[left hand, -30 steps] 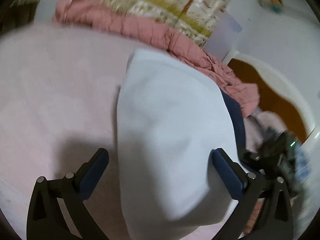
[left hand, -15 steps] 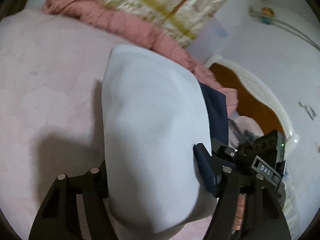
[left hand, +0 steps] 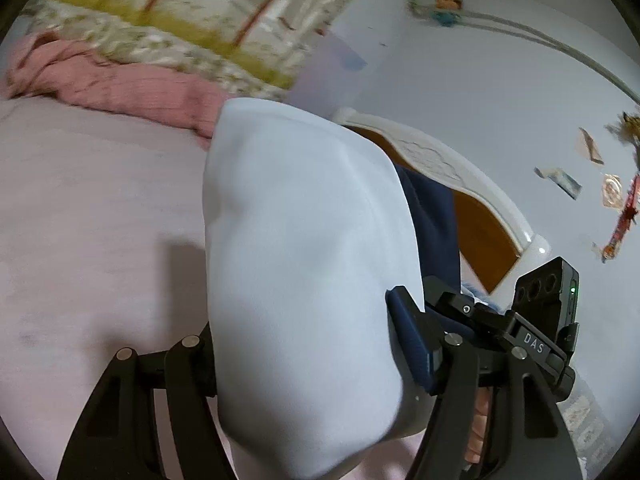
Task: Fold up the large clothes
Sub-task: 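Carry the folded jacket with both tools and place it atop the clothes stack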
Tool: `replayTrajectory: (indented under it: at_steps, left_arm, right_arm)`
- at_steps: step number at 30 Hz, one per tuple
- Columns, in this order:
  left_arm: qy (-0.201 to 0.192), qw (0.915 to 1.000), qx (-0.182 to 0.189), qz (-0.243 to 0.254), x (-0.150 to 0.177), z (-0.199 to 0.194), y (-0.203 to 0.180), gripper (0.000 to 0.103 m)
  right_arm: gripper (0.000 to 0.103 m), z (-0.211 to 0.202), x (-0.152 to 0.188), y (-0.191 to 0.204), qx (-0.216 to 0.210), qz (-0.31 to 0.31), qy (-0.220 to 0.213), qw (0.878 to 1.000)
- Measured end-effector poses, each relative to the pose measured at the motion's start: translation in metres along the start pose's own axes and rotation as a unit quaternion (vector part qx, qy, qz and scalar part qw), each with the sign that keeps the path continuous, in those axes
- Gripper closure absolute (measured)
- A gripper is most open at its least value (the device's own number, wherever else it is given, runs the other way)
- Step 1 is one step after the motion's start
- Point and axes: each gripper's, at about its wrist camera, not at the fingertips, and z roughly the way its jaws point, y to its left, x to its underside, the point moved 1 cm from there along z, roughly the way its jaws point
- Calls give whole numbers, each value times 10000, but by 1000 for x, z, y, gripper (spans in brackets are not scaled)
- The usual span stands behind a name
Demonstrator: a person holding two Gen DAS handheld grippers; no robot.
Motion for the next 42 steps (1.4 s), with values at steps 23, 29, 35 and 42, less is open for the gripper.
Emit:
replayTrajectory:
  at_steps: [23,29,35,42]
  left_arm:
    - [949,9935,618,151,111,257,-224,25]
    - [894,9933,237,693,106,253,-250,10]
    - [86,9855,-267,1673,100,213,-255,0]
    - [-800,9767,-591,1903,97,160,-244,1]
  right_arm:
    - [42,-236,-73,-276,2563,1004,-451,9603]
    - [39,-246,-75,-290,2549,1179,-527,9583]
    - [21,-246,-78,-248,2890,701,-744,9519]
    - [13,-262,-78,-192,4024,16,-1463,9037]
